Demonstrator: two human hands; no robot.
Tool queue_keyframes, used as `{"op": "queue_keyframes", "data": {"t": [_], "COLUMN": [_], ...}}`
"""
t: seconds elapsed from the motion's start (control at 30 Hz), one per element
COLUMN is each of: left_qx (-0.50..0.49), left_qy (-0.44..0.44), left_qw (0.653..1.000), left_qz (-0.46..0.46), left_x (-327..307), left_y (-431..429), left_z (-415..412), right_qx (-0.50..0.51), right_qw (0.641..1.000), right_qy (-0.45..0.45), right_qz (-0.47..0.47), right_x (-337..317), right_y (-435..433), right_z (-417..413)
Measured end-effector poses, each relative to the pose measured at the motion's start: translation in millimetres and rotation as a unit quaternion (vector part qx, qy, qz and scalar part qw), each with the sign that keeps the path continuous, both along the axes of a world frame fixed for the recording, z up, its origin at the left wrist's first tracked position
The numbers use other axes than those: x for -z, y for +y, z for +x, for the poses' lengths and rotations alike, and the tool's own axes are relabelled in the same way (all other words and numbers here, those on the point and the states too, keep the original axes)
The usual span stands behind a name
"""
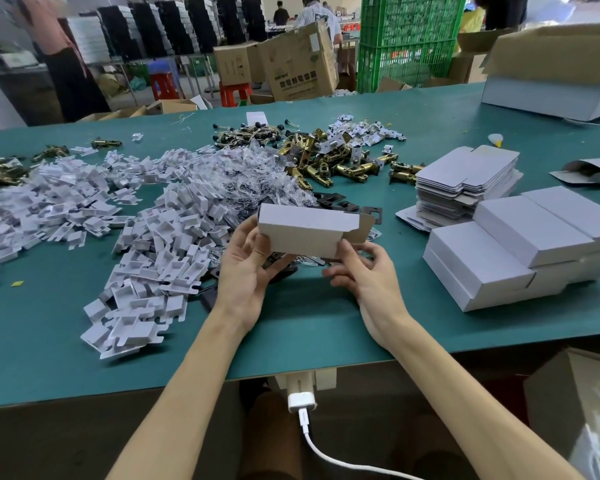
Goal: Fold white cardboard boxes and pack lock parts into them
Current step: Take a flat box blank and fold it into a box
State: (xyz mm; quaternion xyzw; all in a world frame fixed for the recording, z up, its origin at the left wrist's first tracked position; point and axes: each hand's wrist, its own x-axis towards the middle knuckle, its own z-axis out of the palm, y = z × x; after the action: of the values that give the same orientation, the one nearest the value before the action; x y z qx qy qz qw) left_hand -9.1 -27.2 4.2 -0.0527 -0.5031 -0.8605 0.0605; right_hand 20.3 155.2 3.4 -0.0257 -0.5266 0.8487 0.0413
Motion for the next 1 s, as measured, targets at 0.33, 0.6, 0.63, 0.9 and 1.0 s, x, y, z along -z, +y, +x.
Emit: {"op": "queue_keyframes", "data": {"t": [0.33,0.6,0.63,0.9,1.0], "left_qx": [0.026,0.092,0.081,0.060,0.077], "left_qy": [0.061,-0.019,-0.027,-0.021,-0.043], "left_qw": [0.993,0.994,0.994,0.994,0.994], "left_qz": [-0.099,-0.057,-0.062,-0.090,-0.065], "left_x": [8.3,2.4,2.3,2.7,1.4], "left_y": [10.3,9.9,9.3,4.9,5.3], "left_z": [3.4,6.4,6.2,7.0,6.5], "right_qx": [-0.082,-0.031,-0.034,-0.013,-0.005], "right_qw": [0.991,0.989,0.992,0.999,0.999], "right_qy": [-0.021,-0.043,-0.033,0.015,0.026], "right_qz": [-0.104,-0.139,-0.116,-0.047,-0.039], "right_x": [-5.3,-4.7,-4.1,0.5,2.5], "right_y": [9.1,9.3,8.4,3.2,3.0], "right_z": [-3.2,-2.5,-2.4,-1.9,-1.9]}}
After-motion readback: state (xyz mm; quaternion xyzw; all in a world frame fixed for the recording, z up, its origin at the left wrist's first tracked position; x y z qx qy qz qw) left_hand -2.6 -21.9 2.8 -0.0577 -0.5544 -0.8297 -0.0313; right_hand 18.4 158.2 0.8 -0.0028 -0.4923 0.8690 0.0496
